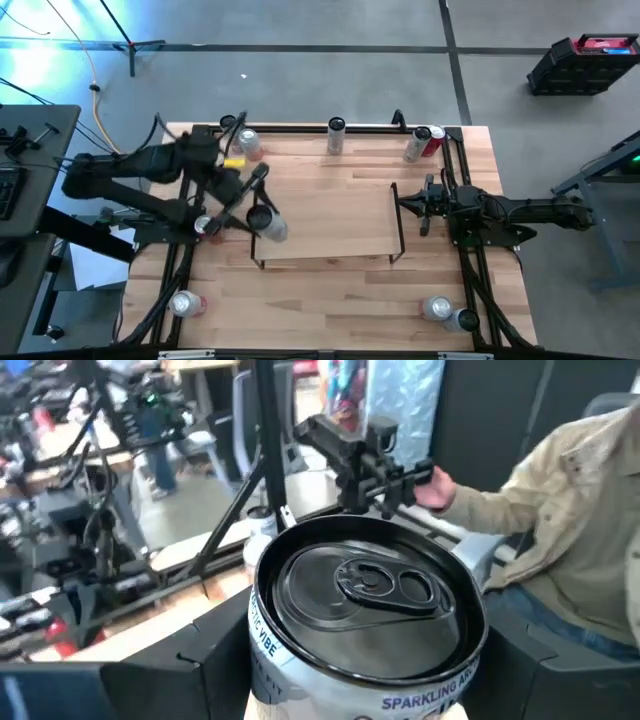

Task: Place canned beverage on shelf
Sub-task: Put the bottom left white blue soda can on the shelf

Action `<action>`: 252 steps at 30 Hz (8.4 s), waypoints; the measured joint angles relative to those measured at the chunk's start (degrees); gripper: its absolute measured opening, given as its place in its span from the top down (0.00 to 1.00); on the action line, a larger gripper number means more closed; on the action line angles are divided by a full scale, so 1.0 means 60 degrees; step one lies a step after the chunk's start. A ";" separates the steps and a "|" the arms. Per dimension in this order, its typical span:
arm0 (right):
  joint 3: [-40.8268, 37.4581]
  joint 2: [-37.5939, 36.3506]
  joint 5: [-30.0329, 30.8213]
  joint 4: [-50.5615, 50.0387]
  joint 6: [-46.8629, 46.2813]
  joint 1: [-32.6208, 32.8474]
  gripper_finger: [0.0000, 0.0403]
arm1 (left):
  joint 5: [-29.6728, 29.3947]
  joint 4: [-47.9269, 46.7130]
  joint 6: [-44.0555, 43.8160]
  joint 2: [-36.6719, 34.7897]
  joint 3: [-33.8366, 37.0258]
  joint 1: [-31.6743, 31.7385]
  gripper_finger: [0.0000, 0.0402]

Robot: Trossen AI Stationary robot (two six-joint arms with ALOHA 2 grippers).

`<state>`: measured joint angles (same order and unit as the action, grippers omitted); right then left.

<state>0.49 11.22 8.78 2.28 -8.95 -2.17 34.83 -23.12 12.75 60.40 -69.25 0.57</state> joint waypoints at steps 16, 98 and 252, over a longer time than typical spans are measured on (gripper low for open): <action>0.0015 0.0000 0.2006 0.0165 0.0000 -0.0015 1.00 | 0.6077 -0.2052 0.3324 0.1450 0.0000 0.3985 0.38; 0.7202 1.1628 0.1533 0.7808 0.1519 0.1530 0.63 | 0.6325 -0.7537 0.9684 0.3369 -0.0765 0.5689 0.38; 0.8902 1.2229 0.2040 0.5115 0.2824 0.1536 0.51 | 0.4654 -0.2192 0.1386 0.0884 -0.0849 0.4078 0.16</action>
<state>53.90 84.60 21.02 32.97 8.00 7.04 62.76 -36.27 21.06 65.71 -74.35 25.03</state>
